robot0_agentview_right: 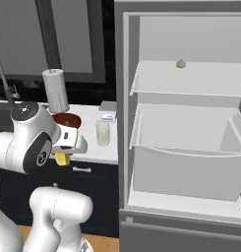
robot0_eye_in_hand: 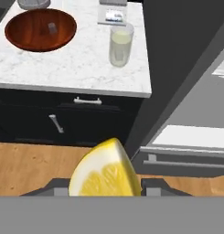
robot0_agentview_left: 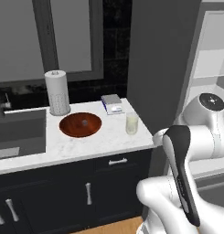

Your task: Grab a lemon wedge from the fridge and one ice cube from the ice bowl, and put them in the glass of lemonade.

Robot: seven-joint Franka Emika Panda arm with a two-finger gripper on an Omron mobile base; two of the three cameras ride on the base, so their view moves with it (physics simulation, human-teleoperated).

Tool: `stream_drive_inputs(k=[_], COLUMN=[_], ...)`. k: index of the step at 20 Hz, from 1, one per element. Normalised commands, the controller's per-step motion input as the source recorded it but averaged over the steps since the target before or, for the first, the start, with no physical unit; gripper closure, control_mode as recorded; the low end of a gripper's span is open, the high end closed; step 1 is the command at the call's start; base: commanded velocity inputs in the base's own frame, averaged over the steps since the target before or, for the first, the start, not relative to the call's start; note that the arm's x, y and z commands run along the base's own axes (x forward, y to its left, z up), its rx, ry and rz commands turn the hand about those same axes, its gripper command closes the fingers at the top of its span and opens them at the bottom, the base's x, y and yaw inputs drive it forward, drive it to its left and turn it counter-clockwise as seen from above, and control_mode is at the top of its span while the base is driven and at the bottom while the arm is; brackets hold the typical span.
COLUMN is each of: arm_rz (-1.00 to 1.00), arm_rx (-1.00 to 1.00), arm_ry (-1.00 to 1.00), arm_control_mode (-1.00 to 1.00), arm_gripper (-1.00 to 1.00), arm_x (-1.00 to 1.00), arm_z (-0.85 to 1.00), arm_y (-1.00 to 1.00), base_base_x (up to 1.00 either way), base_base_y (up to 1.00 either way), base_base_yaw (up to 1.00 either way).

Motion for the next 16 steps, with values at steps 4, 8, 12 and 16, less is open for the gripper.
stream_drive_inputs(k=[4,8,12,16], arm_rz=[0.00,0.00,0.00,0.00], arm_rx=[0.00,0.00,0.00,0.00], arm_ry=[0.00,0.00,0.00,0.00], arm_control_mode=[1.00,1.00,1.00,1.00], arm_gripper=[1.00,1.00,1.00,1.00], arm_x=[0.00,0.00,0.00,0.00], arm_z=[0.00,0.00,0.00,0.00], arm_y=[0.00,0.00,0.00,0.00], base_base_x=[0.68,0.28,0.25,0.36], base_base_y=[0.23,0.55,0.56,0.45], base_base_yaw=[-0.27,-0.33,-0.32,-0.28])
